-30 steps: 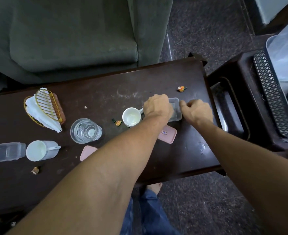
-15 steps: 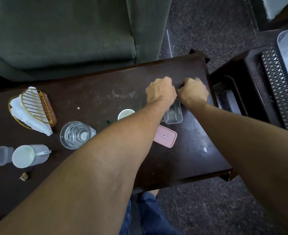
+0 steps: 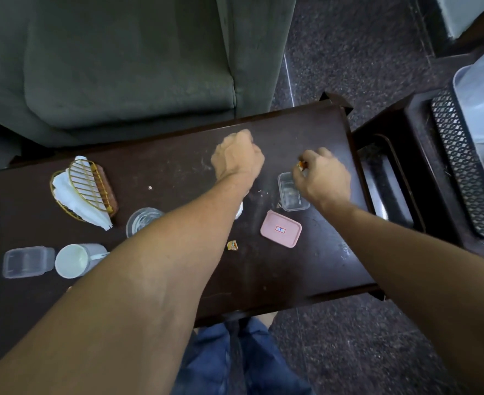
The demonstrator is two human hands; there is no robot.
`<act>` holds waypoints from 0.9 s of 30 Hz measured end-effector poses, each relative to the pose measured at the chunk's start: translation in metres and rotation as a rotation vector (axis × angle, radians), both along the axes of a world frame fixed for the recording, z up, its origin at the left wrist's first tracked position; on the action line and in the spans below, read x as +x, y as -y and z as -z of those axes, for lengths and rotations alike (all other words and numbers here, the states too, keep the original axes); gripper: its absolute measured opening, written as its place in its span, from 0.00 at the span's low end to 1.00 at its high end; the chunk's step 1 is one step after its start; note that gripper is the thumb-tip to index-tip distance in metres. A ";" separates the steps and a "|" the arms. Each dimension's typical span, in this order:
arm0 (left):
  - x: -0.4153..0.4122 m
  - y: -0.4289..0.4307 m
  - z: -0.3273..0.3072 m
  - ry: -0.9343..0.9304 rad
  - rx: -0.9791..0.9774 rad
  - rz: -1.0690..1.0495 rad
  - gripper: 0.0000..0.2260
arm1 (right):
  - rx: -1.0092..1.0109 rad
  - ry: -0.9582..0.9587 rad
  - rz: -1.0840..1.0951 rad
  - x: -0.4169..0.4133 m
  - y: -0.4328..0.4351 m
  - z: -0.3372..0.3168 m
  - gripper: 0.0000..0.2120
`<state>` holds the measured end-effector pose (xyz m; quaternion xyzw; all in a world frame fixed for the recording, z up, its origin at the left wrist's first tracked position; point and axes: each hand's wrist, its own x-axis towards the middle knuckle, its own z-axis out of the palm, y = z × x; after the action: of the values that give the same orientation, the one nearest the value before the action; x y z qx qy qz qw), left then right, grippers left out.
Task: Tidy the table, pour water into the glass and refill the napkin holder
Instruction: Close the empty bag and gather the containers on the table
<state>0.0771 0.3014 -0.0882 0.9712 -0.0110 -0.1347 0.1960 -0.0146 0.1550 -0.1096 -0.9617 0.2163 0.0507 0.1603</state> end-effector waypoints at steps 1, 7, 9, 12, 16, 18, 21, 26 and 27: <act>-0.002 -0.008 -0.003 -0.004 0.011 -0.011 0.13 | 0.003 -0.034 -0.042 -0.005 -0.003 -0.003 0.13; -0.021 -0.050 -0.002 0.000 0.034 -0.014 0.13 | 0.017 -0.183 -0.110 -0.018 -0.018 -0.008 0.17; -0.027 -0.059 -0.001 -0.013 0.041 0.011 0.13 | 0.028 -0.142 -0.075 -0.020 -0.023 -0.010 0.17; -0.035 -0.074 0.003 -0.046 0.062 0.020 0.13 | 0.040 -0.057 -0.066 -0.026 -0.038 -0.016 0.14; -0.048 -0.094 0.008 -0.121 0.095 -0.012 0.17 | 0.094 -0.057 -0.213 -0.047 -0.081 -0.014 0.11; -0.058 -0.105 0.010 -0.145 0.091 -0.014 0.17 | 0.130 -0.094 -0.298 -0.058 -0.104 -0.009 0.10; -0.072 -0.120 0.017 -0.184 0.084 0.005 0.17 | 0.123 -0.186 -0.415 -0.069 -0.135 0.003 0.11; -0.089 -0.130 0.026 -0.245 0.141 0.094 0.18 | 0.059 -0.338 -0.436 -0.071 -0.162 0.020 0.16; -0.091 -0.130 0.027 -0.258 0.155 0.105 0.18 | 0.035 -0.353 -0.438 -0.070 -0.164 0.022 0.16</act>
<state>-0.0136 0.4310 -0.1156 0.9562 -0.0261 -0.2687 0.1129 -0.0849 0.3195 -0.1313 -0.9589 0.0271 0.2547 0.1221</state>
